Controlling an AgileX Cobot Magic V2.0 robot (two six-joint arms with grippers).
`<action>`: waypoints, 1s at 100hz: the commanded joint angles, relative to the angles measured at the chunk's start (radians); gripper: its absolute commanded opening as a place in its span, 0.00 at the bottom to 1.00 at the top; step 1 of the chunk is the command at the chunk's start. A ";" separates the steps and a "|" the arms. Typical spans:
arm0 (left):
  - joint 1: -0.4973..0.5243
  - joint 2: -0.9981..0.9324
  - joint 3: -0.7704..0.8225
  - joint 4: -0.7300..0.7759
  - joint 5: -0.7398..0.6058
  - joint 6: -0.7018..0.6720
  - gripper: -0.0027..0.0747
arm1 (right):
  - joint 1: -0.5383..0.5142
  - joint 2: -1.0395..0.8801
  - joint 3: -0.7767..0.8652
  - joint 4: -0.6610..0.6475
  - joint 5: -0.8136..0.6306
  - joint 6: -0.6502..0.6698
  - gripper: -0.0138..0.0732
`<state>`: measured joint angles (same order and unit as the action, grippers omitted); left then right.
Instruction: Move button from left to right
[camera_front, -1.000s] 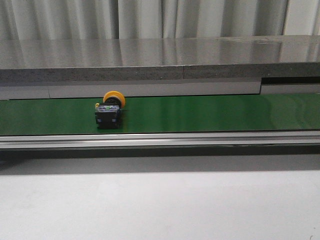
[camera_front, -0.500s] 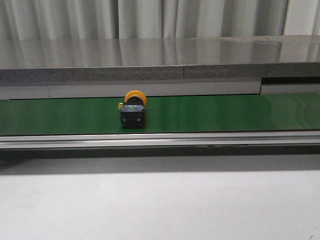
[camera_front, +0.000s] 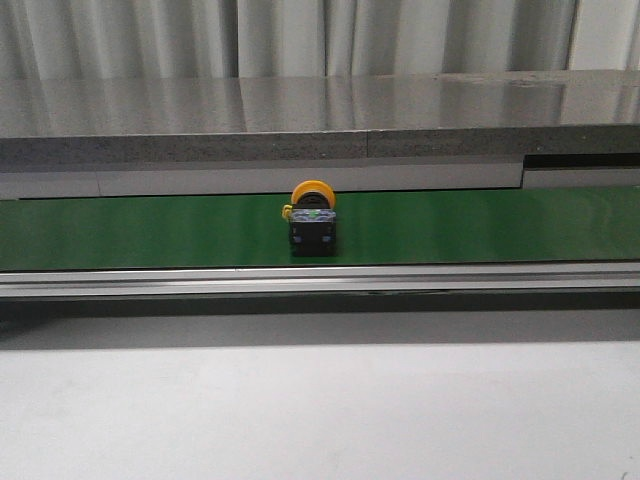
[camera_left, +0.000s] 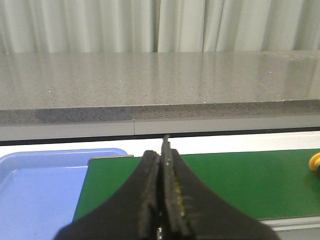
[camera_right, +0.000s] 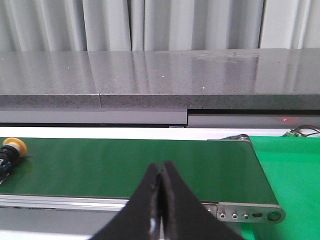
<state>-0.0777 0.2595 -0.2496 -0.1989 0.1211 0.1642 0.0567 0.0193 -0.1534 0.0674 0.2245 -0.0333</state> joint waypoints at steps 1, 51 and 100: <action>-0.007 0.010 -0.026 -0.009 -0.086 -0.003 0.01 | -0.002 0.081 -0.108 -0.002 0.015 -0.003 0.08; -0.007 0.010 -0.026 -0.009 -0.086 -0.003 0.01 | -0.002 0.730 -0.627 0.022 0.491 -0.003 0.08; -0.007 0.010 -0.026 -0.009 -0.086 -0.003 0.01 | -0.002 0.901 -0.665 0.118 0.531 -0.003 0.50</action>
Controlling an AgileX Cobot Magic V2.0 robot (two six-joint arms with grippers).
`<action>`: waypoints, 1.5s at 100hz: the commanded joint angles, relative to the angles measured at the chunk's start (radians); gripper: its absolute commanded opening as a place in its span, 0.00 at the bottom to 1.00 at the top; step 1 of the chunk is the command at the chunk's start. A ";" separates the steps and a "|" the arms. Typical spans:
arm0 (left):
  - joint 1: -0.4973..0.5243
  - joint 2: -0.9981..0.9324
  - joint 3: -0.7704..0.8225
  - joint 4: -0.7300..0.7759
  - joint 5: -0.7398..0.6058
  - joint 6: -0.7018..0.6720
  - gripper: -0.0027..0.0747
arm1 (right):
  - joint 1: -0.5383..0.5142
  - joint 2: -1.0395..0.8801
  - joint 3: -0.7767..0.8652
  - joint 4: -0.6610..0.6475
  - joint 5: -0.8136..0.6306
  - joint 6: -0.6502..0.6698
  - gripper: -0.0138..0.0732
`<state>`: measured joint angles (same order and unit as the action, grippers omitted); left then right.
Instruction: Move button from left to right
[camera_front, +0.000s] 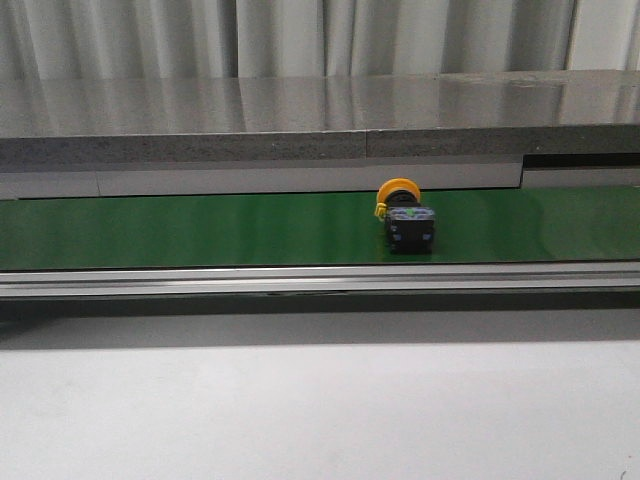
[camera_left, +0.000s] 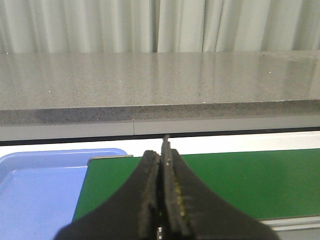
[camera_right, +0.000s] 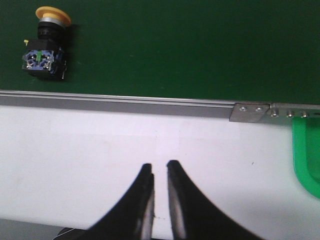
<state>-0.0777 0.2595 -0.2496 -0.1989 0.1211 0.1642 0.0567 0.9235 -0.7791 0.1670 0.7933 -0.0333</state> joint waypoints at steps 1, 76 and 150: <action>-0.007 0.010 -0.026 -0.009 -0.086 -0.003 0.01 | -0.002 -0.004 -0.039 0.018 -0.038 -0.003 0.52; -0.007 0.010 -0.026 -0.009 -0.086 -0.003 0.01 | 0.053 0.288 -0.226 0.095 -0.121 -0.096 0.83; -0.007 0.010 -0.026 -0.009 -0.086 -0.003 0.01 | 0.107 0.709 -0.328 0.028 -0.234 -0.128 0.81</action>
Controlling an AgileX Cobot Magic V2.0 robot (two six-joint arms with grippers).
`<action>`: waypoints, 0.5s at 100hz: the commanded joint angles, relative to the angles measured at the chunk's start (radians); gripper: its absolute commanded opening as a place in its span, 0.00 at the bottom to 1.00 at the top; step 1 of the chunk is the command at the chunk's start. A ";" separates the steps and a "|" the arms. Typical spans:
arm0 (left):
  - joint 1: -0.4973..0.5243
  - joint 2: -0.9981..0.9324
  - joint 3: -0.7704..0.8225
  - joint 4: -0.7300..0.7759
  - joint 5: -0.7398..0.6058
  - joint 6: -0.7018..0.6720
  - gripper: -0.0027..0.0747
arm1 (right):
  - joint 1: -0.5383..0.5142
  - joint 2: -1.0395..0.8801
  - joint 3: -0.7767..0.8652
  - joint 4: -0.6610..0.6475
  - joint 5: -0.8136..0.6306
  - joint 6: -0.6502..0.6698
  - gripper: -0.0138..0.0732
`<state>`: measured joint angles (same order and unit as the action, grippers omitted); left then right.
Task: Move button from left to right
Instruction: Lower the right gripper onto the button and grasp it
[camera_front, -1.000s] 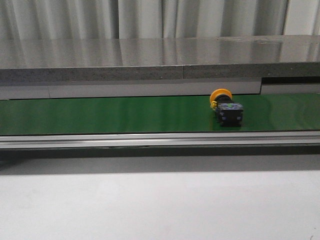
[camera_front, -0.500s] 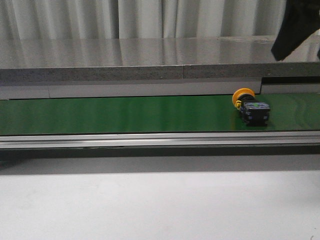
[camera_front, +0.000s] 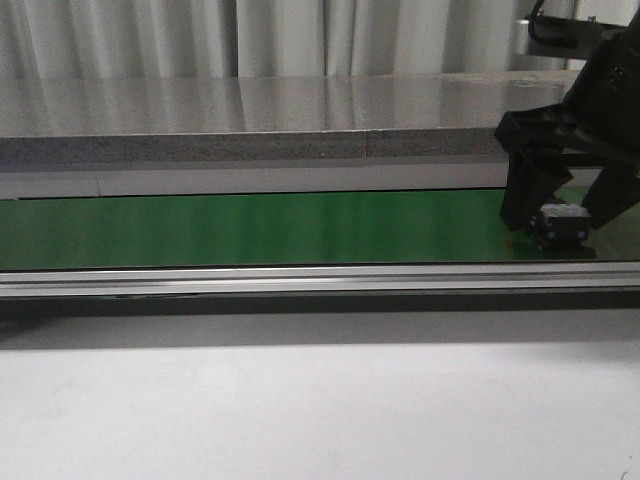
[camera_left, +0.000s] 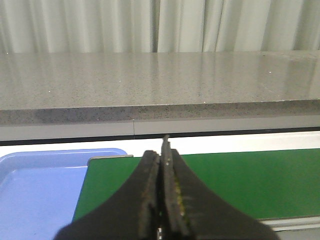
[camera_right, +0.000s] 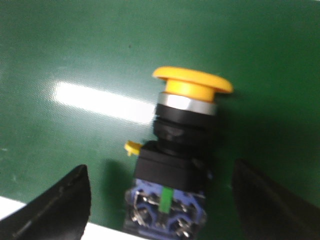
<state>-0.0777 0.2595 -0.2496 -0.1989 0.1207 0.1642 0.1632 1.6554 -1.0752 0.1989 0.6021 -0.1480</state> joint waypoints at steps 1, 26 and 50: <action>-0.007 0.010 -0.026 -0.009 -0.086 -0.003 0.01 | 0.000 -0.021 -0.031 -0.004 -0.043 -0.013 0.80; -0.007 0.010 -0.026 -0.009 -0.086 -0.003 0.01 | -0.005 -0.032 -0.048 -0.008 0.008 -0.013 0.42; -0.007 0.010 -0.026 -0.009 -0.086 -0.003 0.01 | -0.045 -0.104 -0.152 -0.099 0.128 -0.013 0.38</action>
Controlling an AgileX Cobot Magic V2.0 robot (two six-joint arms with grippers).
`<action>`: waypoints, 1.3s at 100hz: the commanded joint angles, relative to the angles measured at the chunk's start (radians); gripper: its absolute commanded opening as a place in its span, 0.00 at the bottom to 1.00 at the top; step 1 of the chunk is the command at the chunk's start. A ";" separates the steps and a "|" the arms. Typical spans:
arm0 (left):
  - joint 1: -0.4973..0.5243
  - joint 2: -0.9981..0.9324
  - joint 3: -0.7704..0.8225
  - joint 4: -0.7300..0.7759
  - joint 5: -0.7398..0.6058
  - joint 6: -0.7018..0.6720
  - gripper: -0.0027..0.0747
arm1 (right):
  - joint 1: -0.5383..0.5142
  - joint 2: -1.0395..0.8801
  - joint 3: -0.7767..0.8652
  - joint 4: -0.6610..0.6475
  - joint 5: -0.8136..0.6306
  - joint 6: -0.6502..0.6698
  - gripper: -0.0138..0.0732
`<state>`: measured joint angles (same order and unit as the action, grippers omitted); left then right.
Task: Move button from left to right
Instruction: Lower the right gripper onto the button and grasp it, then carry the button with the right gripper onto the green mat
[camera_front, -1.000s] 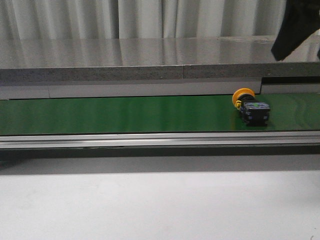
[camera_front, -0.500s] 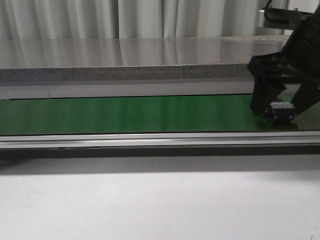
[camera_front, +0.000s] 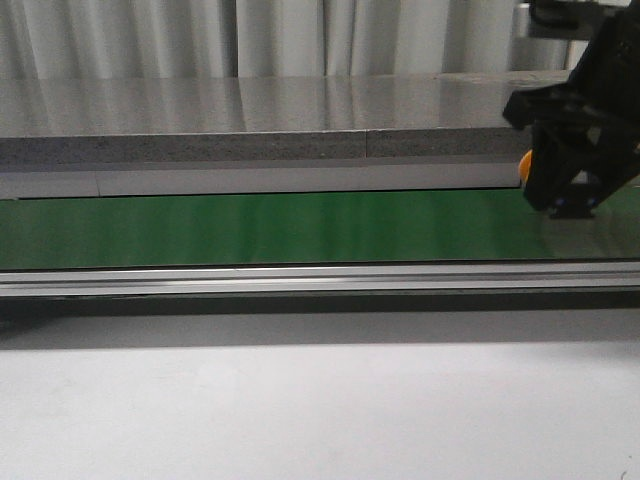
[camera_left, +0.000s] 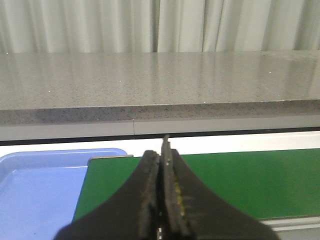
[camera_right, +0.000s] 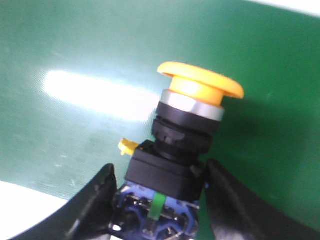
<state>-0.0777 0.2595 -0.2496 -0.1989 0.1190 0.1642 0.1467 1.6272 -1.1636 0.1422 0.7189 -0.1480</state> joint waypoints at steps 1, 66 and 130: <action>-0.007 0.010 -0.026 -0.009 -0.084 -0.003 0.01 | -0.032 -0.080 -0.069 -0.051 0.014 -0.013 0.38; -0.007 0.010 -0.026 -0.009 -0.084 -0.003 0.01 | -0.532 -0.010 -0.101 -0.234 -0.167 -0.013 0.38; -0.007 0.010 -0.026 -0.009 -0.084 -0.003 0.01 | -0.546 0.196 -0.101 -0.194 -0.111 -0.013 0.39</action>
<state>-0.0777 0.2595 -0.2496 -0.1989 0.1190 0.1642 -0.3974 1.8618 -1.2337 -0.0565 0.6209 -0.1484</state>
